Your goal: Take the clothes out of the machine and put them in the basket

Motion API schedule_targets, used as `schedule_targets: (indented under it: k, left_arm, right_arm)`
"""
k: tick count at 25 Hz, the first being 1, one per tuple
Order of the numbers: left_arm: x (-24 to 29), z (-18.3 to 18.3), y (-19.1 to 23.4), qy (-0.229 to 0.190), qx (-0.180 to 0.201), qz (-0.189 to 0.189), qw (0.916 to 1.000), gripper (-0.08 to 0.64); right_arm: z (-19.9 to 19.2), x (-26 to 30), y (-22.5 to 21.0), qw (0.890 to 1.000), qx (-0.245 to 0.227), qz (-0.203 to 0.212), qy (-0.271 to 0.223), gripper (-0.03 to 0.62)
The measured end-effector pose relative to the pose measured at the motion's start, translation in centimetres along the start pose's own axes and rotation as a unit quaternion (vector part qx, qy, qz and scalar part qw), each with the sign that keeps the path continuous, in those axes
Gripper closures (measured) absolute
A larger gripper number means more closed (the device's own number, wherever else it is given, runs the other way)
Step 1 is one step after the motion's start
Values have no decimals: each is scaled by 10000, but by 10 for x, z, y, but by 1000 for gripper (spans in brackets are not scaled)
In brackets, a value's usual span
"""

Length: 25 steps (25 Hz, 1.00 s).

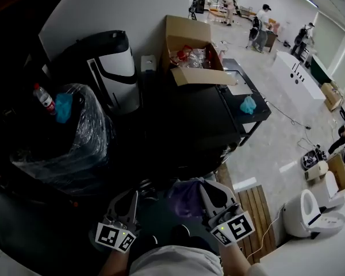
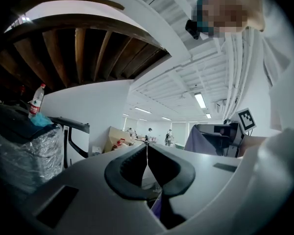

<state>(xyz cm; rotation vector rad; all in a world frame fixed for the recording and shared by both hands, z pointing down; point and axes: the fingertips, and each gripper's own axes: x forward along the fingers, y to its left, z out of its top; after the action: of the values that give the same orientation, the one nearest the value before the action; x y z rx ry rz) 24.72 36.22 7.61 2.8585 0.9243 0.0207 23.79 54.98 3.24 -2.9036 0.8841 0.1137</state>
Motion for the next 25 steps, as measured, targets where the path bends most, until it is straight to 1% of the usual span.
schedule_targets:
  k: [3,6,9,12,14,18,22,25]
  left_arm:
    - [-11,3,8,-99,6,469,9989,537]
    - [-26,6,12,-183,26,971,9951,538]
    - [-47,8,16,-282,93,1467,9887,538]
    - [-71,10,22,-352,132,1955,9800,537]
    - [-90,11,23,-393,153,2300,9723,538]
    - [-129,13,24,-461,201,2966,9537,537]
    - [-164,16,21,-557,248,3520,9340,537]
    - [-194,19,22,-621,298,3902,9182,537]
  right_arm:
    - [0,18,7,9988,39,478,44,577]
    - [1,32,17,9947,93,1026,71,577]
    - [2,45,31,9880,120,1539,85,577]
    - [3,56,51,9788,137,2044,76,577]
    - [3,62,66,9703,160,2414,73,577]
    - [4,71,103,9491,229,3142,85,577]
    - [1,74,139,9260,300,3761,108,576]
    - [-3,80,169,9067,398,4197,155,577]
